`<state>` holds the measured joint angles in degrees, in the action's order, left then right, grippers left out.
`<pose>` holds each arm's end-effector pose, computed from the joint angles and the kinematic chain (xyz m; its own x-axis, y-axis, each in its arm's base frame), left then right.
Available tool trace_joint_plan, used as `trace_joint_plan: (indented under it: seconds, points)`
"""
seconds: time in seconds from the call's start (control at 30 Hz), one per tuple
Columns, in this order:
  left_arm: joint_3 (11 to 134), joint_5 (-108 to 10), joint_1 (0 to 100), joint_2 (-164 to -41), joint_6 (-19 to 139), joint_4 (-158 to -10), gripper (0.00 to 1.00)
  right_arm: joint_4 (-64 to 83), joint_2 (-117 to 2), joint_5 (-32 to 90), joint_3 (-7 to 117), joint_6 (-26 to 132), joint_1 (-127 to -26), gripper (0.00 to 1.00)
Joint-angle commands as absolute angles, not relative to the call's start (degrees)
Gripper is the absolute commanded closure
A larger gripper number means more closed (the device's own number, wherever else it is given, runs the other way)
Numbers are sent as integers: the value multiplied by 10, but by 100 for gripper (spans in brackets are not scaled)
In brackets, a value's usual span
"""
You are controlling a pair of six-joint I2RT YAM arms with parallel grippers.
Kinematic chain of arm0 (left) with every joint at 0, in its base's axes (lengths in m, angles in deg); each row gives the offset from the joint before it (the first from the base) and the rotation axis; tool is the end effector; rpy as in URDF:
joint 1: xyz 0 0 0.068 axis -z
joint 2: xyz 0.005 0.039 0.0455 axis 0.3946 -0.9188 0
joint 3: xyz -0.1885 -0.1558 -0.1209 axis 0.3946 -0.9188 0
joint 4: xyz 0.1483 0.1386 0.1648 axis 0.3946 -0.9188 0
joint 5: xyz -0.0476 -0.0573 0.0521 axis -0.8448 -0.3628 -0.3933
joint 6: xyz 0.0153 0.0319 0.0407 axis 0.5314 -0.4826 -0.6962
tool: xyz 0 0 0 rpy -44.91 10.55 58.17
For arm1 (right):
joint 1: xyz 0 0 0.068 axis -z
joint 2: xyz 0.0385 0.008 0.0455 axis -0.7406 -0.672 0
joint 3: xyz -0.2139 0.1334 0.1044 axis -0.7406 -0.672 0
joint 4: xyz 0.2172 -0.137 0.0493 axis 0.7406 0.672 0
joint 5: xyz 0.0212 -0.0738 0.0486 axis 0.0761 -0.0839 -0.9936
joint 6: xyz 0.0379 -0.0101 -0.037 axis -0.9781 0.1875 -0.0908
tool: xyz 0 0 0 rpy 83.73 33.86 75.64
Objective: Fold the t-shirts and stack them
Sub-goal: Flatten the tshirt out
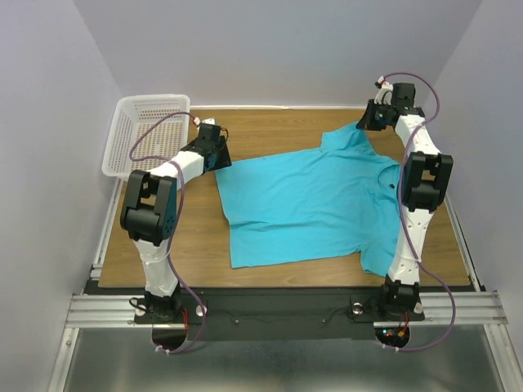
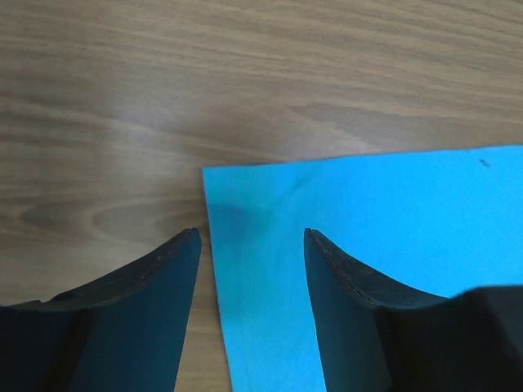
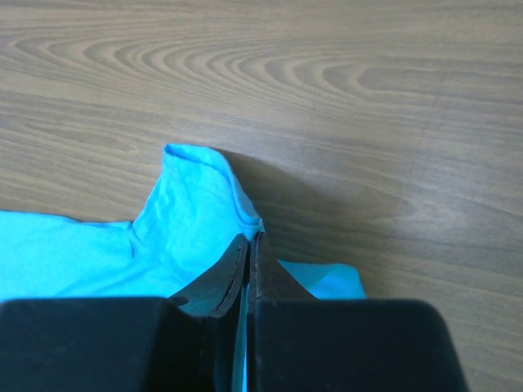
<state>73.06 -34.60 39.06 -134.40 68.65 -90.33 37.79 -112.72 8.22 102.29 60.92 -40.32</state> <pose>0.4048 -0.1106 0.2091 -0.6275 -0.1865 -0.7560 -0.0334 0.9764 -0.2132 0.5384 -0.0533 0.2305 -0.6553 0.0698 -0.7521 -0.2512 0.9189 0.3042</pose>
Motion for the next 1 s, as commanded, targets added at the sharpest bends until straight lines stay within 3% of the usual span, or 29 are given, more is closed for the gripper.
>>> trace_joint_plan:
  seconds: [0.0, 0.23, 0.53, 0.8, 0.97]
  points:
    - [804, -337, 380, -1389, 673, -933, 40, 359, -1097, 65, 1013, 605, -400, 99]
    - [880, -344, 375, -1450, 668, -984, 44, 357, -1090, 68, 1001, 610, -399, 99]
    - [877, -301, 374, -1442, 661, -1003, 43, 356, -1096, 65, 1003, 606, -397, 99]
    - [886, -341, 374, -1478, 654, -1004, 44, 356, -1091, 64, 1000, 602, -397, 99]
    - [880, -364, 374, -1486, 653, -1000, 58, 356, -1084, 66, 991, 605, -393, 99]
